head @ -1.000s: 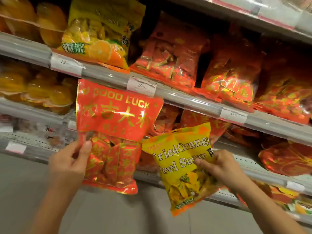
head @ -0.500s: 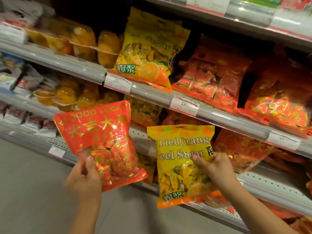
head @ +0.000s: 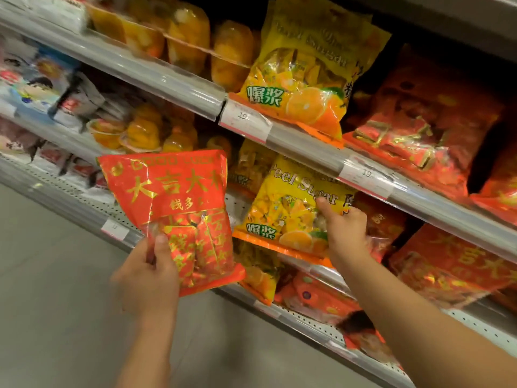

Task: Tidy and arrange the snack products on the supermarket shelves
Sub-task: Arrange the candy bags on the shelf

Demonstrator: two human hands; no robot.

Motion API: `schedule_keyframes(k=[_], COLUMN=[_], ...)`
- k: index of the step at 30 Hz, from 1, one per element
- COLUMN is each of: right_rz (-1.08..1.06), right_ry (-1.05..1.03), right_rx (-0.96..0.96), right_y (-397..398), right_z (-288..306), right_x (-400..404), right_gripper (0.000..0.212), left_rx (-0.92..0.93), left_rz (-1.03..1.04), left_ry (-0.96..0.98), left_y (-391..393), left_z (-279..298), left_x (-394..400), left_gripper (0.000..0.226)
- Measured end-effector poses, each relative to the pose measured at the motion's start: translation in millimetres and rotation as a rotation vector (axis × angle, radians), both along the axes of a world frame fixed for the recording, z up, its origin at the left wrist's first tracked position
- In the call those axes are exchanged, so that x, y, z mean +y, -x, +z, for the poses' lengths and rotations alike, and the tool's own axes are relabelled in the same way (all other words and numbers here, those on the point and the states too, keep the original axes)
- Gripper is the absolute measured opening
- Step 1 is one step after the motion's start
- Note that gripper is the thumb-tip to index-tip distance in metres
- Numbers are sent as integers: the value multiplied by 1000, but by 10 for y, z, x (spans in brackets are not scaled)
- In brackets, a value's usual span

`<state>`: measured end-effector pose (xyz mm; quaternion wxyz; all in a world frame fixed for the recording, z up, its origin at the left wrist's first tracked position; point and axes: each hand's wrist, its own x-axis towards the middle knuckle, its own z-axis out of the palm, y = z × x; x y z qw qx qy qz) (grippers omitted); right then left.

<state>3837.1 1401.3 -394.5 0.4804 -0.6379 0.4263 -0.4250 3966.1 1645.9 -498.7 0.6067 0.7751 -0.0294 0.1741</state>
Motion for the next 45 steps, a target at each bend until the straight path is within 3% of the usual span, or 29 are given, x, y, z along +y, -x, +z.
schedule_keyframes(k=[5, 9, 10, 13, 14, 16, 18, 23, 26, 32, 35, 38, 40, 43, 45], right_rz=[-65, 2, 37, 123, 172, 253, 259, 150, 158, 252, 249, 192, 339, 658, 713], right_ry=[-63, -83, -87, -43, -11, 88, 212, 500, 492, 403, 448, 476, 301, -116, -249], right_rx=[-57, 112, 154, 148, 175, 253, 390, 673, 743, 819, 731, 464, 329, 222, 171], right_y=[-594, -932, -961, -885, -816, -648, -512, -497, -629, -668, -403, -28, 134, 237, 297], right_z=[6, -187, -252, -324, -361, -405, -484, -527, -515, -454, -425, -474, -522, -588, -616], right_x=[-111, -146, -189, -201, -215, -170, -163, -100, -228, -327, -145, 172, 356, 604, 717], right_gripper=[27, 66, 68, 36, 38, 67, 80, 66, 53, 54, 61, 58, 60, 80, 86], left_rx=[82, 126, 118, 96, 99, 118, 151, 177, 174, 155, 99, 67, 59, 59, 52], left_rz=[-22, -17, -21, -46, -54, -66, -73, -102, -124, -187, -237, -299, -349, -451, -555], left_ry=[30, 31, 31, 58, 66, 74, 95, 142, 173, 180, 138, 148, 164, 167, 176], left_y=[-33, -49, -64, -111, -122, -136, -138, -85, -33, 94, 121, 114, 117, 153, 198], left_z=[-24, -63, -79, -107, -104, -96, -103, -122, -112, -36, -47, -96, -130, -186, -204], left_x=[-3, -6, 8, 52, 59, 48, 9, -86, -127, -192, -202, -232, -270, -348, -406], left_gripper=[44, 43, 44, 45, 46, 49, 51, 51, 50, 39, 41, 44, 42, 37, 31])
